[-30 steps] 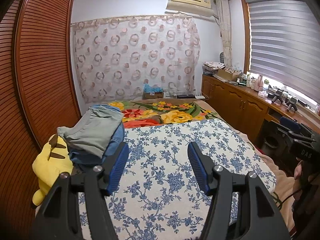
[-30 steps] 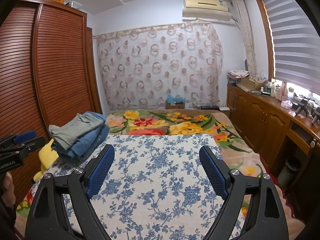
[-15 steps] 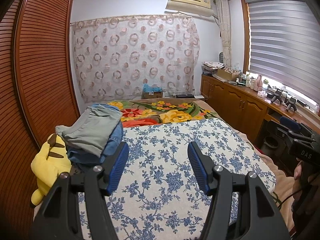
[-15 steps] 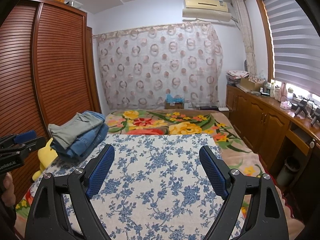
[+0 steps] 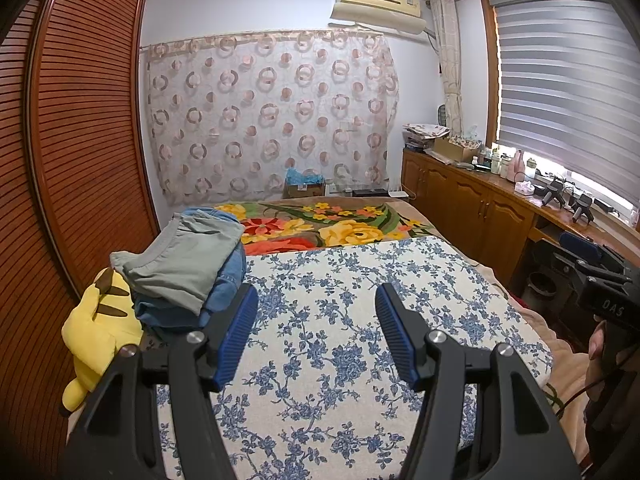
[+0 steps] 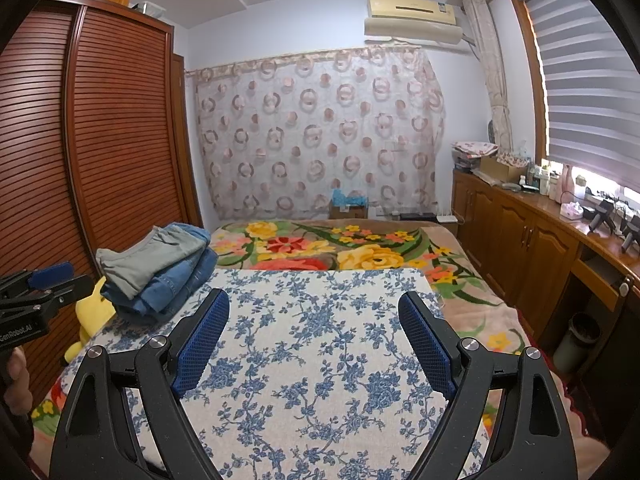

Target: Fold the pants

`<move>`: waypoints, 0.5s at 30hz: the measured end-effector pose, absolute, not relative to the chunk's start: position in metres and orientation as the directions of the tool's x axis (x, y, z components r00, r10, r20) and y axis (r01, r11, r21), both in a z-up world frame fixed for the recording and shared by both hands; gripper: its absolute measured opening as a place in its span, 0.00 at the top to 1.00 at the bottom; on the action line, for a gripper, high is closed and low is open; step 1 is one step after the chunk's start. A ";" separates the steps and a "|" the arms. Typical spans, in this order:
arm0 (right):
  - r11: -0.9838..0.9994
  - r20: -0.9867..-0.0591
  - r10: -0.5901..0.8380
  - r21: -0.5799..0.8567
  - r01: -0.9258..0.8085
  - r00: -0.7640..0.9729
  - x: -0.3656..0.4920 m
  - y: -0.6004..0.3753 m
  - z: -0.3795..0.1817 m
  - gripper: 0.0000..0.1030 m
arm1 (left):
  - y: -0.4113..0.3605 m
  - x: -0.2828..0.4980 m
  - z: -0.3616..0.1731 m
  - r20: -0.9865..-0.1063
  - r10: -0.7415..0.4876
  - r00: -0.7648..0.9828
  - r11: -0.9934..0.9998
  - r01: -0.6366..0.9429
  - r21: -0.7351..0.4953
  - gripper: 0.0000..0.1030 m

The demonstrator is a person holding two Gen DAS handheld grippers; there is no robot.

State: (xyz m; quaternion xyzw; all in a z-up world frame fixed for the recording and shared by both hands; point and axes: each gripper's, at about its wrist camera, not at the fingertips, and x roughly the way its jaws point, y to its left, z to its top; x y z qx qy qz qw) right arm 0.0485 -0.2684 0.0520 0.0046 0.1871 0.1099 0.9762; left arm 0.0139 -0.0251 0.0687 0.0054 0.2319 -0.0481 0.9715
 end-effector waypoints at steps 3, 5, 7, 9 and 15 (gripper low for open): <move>0.976 -0.364 0.216 0.050 -0.213 0.906 0.048 -0.269 0.052 0.14 | -0.025 0.014 0.069 -0.451 -0.091 0.888 0.995 0.096 -0.012 0.41; 0.976 -0.363 0.216 0.049 -0.213 0.906 0.048 -0.269 0.052 0.14 | -0.025 0.014 0.069 -0.450 -0.091 0.888 0.995 0.096 -0.012 0.41; 0.976 -0.362 0.215 0.048 -0.213 0.907 0.048 -0.268 0.052 0.14 | -0.025 0.014 0.069 -0.452 -0.091 0.887 0.995 0.095 -0.012 0.41; 0.976 -0.363 0.216 0.050 -0.213 0.906 0.048 -0.269 0.052 0.14 | -0.027 0.014 0.068 -0.454 -0.092 0.886 0.995 0.097 -0.011 0.41; 0.976 -0.363 0.217 0.051 -0.213 0.906 0.048 -0.269 0.052 0.14 | -0.029 0.014 0.068 -0.453 -0.092 0.887 0.995 0.098 -0.011 0.41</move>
